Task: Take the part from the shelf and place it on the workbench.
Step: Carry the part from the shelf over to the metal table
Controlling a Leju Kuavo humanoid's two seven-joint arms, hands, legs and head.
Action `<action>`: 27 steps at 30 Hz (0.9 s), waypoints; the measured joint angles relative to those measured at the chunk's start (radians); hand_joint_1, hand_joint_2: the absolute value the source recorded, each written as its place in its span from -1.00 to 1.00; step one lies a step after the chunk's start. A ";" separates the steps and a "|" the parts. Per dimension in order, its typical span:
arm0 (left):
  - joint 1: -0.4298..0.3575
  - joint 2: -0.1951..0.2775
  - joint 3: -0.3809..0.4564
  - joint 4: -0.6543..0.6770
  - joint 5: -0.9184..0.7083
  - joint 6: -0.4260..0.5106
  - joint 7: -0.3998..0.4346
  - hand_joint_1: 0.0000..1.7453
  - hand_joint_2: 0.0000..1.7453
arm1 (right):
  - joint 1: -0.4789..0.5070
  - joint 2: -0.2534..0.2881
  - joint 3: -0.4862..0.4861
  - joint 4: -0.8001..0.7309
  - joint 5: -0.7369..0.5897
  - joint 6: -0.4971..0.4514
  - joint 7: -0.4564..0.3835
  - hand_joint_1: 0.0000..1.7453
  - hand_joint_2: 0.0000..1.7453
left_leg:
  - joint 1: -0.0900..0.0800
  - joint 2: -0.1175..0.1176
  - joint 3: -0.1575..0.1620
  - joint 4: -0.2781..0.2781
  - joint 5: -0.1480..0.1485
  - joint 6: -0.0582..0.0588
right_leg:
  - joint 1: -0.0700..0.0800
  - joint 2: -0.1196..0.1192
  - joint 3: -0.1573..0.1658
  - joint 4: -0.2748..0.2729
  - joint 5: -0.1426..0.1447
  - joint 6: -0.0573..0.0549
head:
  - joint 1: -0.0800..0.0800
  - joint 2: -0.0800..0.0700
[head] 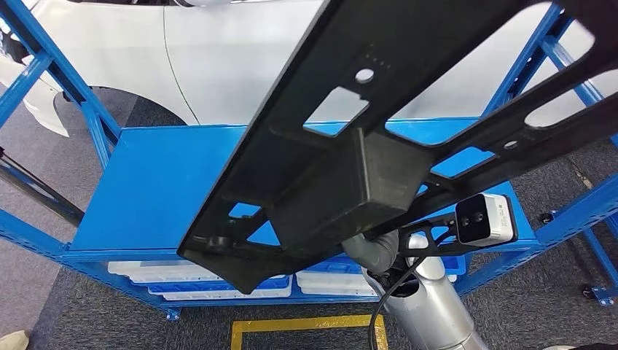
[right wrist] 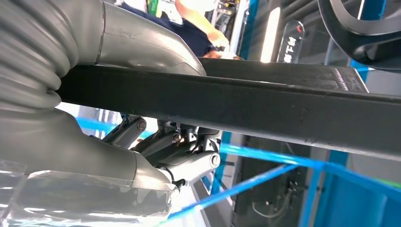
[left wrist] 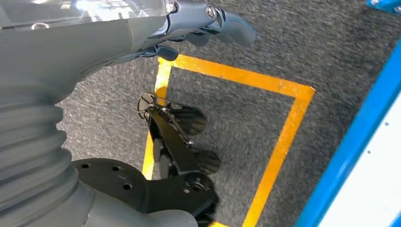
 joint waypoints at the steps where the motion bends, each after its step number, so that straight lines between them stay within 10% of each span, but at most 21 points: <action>1: 0.000 0.000 0.000 0.000 0.000 0.000 0.000 -1.00 1.00 | 0.001 -0.001 0.002 0.000 0.000 0.000 0.000 1.00 1.00 | 0.000 0.000 0.020 -0.031 0.013 0.001 | 0.000 0.000 -0.003 0.000 0.003 0.001 | 0.000 0.000; 5: 0.000 0.000 0.000 0.000 0.000 0.000 0.000 -1.00 1.00 | 0.001 -0.002 0.002 0.000 0.000 0.000 0.000 1.00 1.00 | 0.000 0.000 0.033 -0.050 0.020 0.002 | 0.000 0.001 -0.004 0.001 0.004 0.001 | 0.000 0.000; 9: -0.005 0.000 0.000 0.000 -0.002 0.001 0.001 -1.00 1.00 | 0.003 -0.010 0.009 -0.004 0.001 0.018 -0.007 1.00 1.00 | -0.010 0.001 0.124 -0.236 0.078 0.029 | -0.001 0.002 -0.019 0.001 0.023 0.026 | 0.000 0.000; 13: -0.006 -0.001 0.000 0.000 -0.004 0.004 0.003 -1.00 1.00 | 0.010 -0.029 0.014 -0.006 0.009 0.068 -0.034 1.00 1.00 | -0.008 0.010 0.057 -0.241 0.156 0.059 | -0.010 0.004 -0.086 0.202 -0.148 0.057 | 0.005 0.000; 15: -0.006 -0.001 0.000 0.000 -0.003 0.006 0.002 -1.00 1.00 | 0.015 -0.035 0.013 -0.006 0.016 0.078 -0.037 1.00 1.00 | -0.007 0.012 0.024 -0.237 0.178 0.056 | -0.013 0.004 -0.087 0.298 -0.174 0.063 | 0.006 0.000; 18: -0.006 -0.001 0.000 0.000 -0.002 0.010 -0.003 -1.00 1.00 | 0.019 -0.038 0.013 -0.006 0.037 0.089 -0.041 1.00 1.00 | -0.006 0.012 -0.021 -0.223 0.204 0.048 | -0.017 0.004 0.041 0.187 -0.122 0.062 | 0.008 0.000; 21: -0.007 -0.001 -0.001 0.000 -0.003 0.014 -0.008 -1.00 1.00 | 0.017 -0.037 0.014 -0.011 0.058 0.089 -0.045 1.00 1.00 | -0.009 0.010 -0.043 -0.212 0.224 0.033 | -0.011 0.005 0.168 0.009 -0.145 0.046 | 0.009 0.000; 24: -0.005 0.002 -0.001 0.000 -0.003 0.017 -0.009 -1.00 1.00 | 0.015 -0.036 0.013 -0.017 0.068 0.087 -0.046 1.00 1.00 | -0.006 0.009 -0.052 -0.212 0.237 0.015 | -0.007 0.003 0.159 -0.010 -0.131 0.022 | 0.015 0.000; 27: -0.002 0.004 -0.001 0.000 -0.004 0.018 -0.009 -1.00 1.00 | 0.014 -0.032 0.014 -0.021 0.071 0.087 -0.046 1.00 1.00 | -0.001 0.007 -0.089 -0.108 0.121 0.000 | -0.010 -0.003 0.124 -0.015 -0.094 0.002 | 0.011 0.000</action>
